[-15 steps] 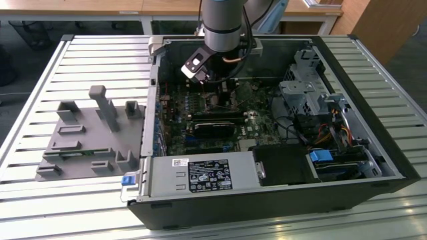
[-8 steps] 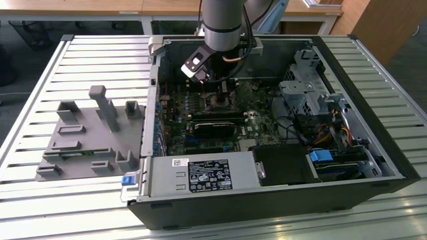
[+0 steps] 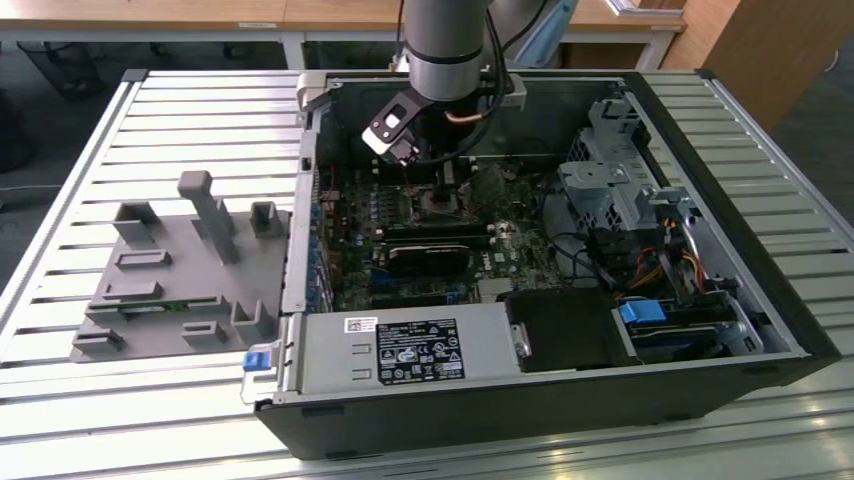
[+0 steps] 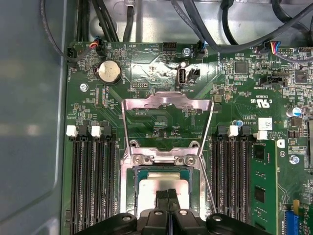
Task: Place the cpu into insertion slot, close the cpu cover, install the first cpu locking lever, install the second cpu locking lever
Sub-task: 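Place the cpu into insertion slot, then close the cpu cover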
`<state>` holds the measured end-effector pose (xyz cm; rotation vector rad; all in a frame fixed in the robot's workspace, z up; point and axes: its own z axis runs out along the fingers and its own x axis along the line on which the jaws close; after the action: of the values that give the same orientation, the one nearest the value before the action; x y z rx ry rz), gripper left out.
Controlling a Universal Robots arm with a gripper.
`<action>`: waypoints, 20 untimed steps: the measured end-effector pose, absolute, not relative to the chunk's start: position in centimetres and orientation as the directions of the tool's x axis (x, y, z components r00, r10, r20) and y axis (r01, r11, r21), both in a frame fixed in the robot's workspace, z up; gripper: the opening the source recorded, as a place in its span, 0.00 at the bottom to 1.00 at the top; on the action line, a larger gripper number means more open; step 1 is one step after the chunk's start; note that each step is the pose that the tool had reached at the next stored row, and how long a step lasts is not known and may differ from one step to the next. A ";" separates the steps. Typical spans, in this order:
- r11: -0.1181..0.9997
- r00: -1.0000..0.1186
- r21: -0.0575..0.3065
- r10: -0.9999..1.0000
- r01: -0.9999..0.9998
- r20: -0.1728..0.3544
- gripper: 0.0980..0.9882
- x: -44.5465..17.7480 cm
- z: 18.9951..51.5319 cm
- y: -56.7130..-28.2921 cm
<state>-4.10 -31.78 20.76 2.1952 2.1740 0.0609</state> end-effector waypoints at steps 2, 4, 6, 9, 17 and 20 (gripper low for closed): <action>-0.009 0.010 0.064 1.000 0.998 -0.008 0.01 -4.1 20.8 -31.8; -0.009 0.010 0.064 1.000 0.998 -0.008 0.01 -4.1 20.9 -31.8; -0.009 0.010 0.064 1.000 0.998 -0.009 0.01 -4.1 20.9 -31.8; -0.009 0.010 0.064 1.000 0.998 -0.008 0.01 -4.1 21.1 -31.8; -0.009 0.010 0.064 1.000 0.998 -0.008 0.01 -4.1 21.4 -31.8; -0.009 0.010 0.064 1.000 0.998 -0.008 0.01 -4.1 21.6 -31.8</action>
<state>-4.10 -31.78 21.60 2.1953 2.1740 0.0606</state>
